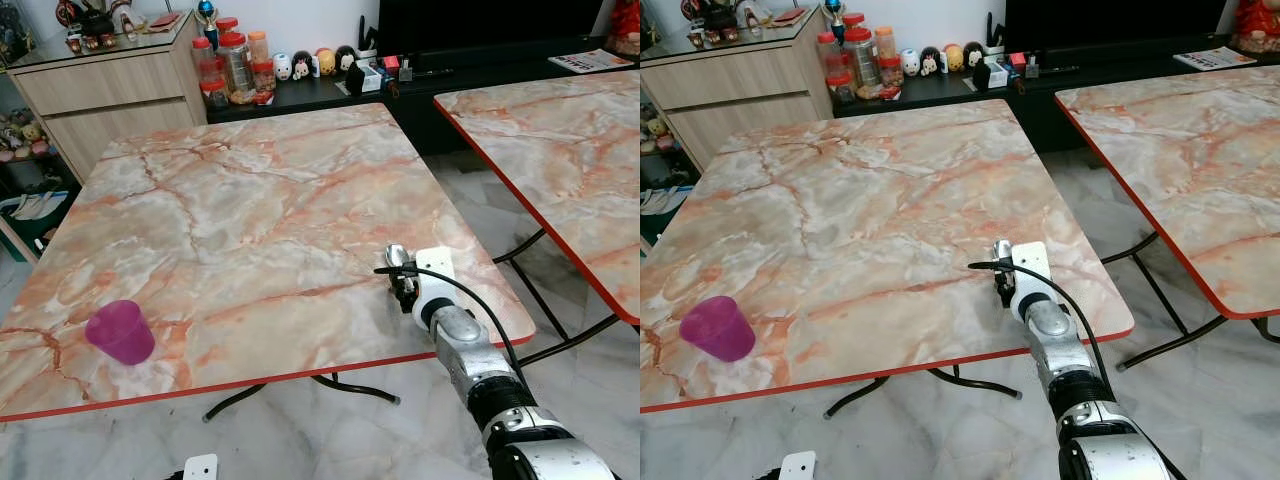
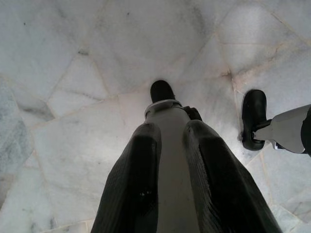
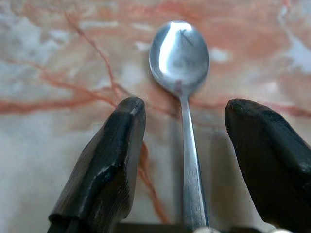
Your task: Setting the table
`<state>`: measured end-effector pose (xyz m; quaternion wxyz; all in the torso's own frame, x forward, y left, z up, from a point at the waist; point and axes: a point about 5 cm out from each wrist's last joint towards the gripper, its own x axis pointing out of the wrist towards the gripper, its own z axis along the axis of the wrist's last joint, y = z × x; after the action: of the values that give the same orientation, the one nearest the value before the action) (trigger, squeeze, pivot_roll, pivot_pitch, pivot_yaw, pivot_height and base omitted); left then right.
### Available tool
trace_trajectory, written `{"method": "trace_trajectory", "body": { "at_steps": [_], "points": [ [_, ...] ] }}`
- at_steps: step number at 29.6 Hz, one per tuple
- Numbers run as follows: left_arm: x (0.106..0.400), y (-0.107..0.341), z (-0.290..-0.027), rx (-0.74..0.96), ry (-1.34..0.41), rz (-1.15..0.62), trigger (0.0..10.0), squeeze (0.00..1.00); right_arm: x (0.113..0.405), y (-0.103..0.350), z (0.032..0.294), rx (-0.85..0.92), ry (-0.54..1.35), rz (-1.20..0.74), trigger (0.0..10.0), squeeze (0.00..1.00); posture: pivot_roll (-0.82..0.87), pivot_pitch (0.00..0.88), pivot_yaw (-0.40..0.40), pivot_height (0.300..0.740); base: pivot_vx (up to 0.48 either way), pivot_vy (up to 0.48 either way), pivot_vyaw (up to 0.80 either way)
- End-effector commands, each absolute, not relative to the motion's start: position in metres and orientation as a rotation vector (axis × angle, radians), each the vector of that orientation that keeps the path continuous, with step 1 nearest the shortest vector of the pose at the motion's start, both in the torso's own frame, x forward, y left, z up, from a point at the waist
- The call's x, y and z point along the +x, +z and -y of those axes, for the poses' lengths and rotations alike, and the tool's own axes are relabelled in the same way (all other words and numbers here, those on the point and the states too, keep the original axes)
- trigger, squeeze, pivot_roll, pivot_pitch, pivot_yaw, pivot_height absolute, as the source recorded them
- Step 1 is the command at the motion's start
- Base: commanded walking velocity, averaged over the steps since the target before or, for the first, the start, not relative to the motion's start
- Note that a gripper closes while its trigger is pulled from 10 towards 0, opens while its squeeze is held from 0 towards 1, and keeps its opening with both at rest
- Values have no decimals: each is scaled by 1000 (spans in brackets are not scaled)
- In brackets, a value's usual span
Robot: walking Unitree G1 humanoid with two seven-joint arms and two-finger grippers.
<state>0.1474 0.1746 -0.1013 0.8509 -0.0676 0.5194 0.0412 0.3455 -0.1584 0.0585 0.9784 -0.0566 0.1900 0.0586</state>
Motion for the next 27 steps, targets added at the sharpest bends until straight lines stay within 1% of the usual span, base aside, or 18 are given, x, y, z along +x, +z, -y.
{"method": "trace_trajectory", "body": {
  "at_steps": [1, 6, 7, 8, 9, 27],
  "points": [
    [142, -103, -176, -131, 79, -1120, 10000, 0, 347, 60, 157, -113, 120, -375, 10000, 0, -307, 0, 90, 740, 0, 0, 0],
    [143, -103, -177, -125, 81, -1119, 10000, 0, 342, 52, 160, -111, 112, -397, 10000, 0, -306, 0, 90, 740, 0, 0, 0],
    [143, -103, -178, -125, 81, -1120, 10000, 0, 341, 51, 160, -111, 113, -399, 6431, 0, -306, 0, 90, 740, 0, 0, 0],
    [143, -103, -178, -124, 81, -1120, 10000, 0, 341, 50, 160, -109, 113, -402, 235, 0, -306, 0, 90, 740, 0, 0, 0],
    [142, -103, -178, -124, 82, -1124, 10000, 0, 339, 48, 160, -112, 122, -406, 0, 0, -306, 0, 90, 740, 0, 0, 0],
    [138, -105, -177, -147, 87, -1140, 10000, 0, 341, 51, 156, -106, 148, -390, 0, 0, -301, 0, 85, 740, 0, 0, 0]
  ]
}}
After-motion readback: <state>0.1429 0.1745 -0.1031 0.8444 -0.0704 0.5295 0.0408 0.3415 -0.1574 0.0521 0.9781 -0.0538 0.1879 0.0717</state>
